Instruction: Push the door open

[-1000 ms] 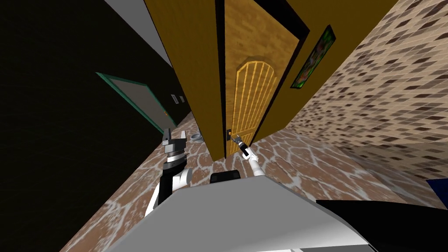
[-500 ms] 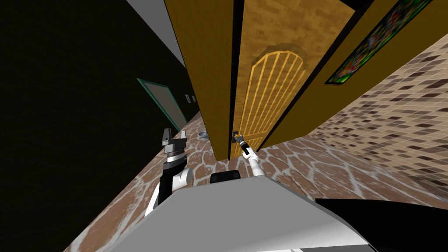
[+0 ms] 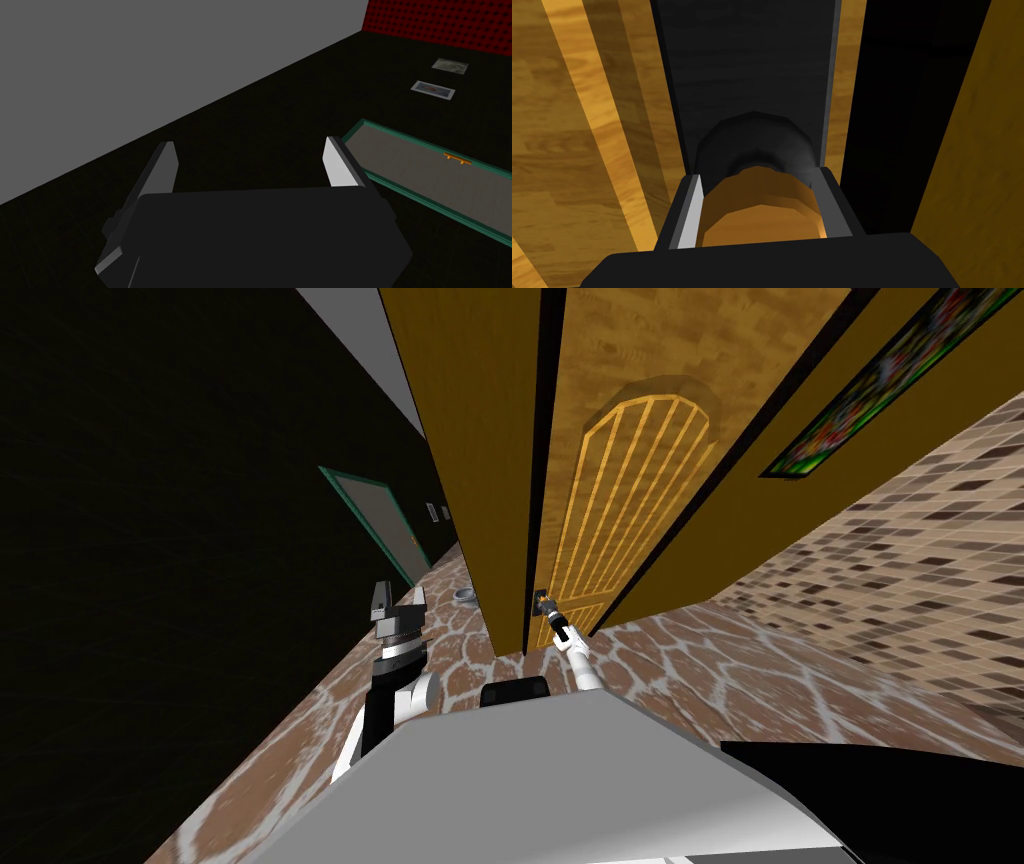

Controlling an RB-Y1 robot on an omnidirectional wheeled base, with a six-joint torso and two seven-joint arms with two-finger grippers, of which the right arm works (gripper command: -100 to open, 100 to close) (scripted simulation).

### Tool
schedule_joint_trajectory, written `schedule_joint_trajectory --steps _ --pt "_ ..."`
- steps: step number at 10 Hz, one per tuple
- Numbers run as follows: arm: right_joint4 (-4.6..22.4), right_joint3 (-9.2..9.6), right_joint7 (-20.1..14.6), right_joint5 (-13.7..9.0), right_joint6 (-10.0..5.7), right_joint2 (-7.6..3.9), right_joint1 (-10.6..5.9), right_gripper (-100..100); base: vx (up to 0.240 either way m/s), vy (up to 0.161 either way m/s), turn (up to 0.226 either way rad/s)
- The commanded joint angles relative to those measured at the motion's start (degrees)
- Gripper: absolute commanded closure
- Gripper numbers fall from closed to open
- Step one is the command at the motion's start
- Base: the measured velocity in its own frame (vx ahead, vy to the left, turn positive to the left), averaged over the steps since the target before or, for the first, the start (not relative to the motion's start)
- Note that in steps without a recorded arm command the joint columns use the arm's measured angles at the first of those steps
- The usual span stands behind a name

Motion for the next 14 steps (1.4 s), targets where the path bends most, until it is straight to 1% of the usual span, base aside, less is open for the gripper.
schedule_joint_trajectory --steps 1,3,4,5,6,7,8,12,14 --pt "-0.1 -0.01 0.0 0.0 -0.03 -0.01 -0.06 100 0.0 0.0 0.0" --pt "-0.1 -0.01 0.0 0.0 -0.03 -0.01 -0.06 100 0.0 0.0 0.0" --pt "0.4 0.34 -1.9 -1.5 -0.03 -0.42 -0.26 100 -0.013 -0.104 0.088" --pt "0.5 0.47 -2.7 -2.1 -0.05 -0.57 -0.36 100 -0.039 -0.137 0.136" --pt "0.9 0.73 -4.3 -3.4 -0.08 -0.87 -0.57 100 -0.072 -0.118 0.121" --pt "1.0 0.87 -5.0 -4.0 -0.1 -1.02 -0.68 100 -0.056 -0.101 0.09" --pt "1.4 1.18 -6.9 -5.5 -0.14 -1.35 -0.93 100 -0.058 -0.105 0.109" --pt "2.3 1.96 -11.3 -9.1 -0.24 -2.07 -1.55 100 -0.061 -0.105 0.092" --pt "2.9 2.43 -13.9 -11.3 -0.3 -2.43 -1.93 100 -0.05 -0.099 0.092"
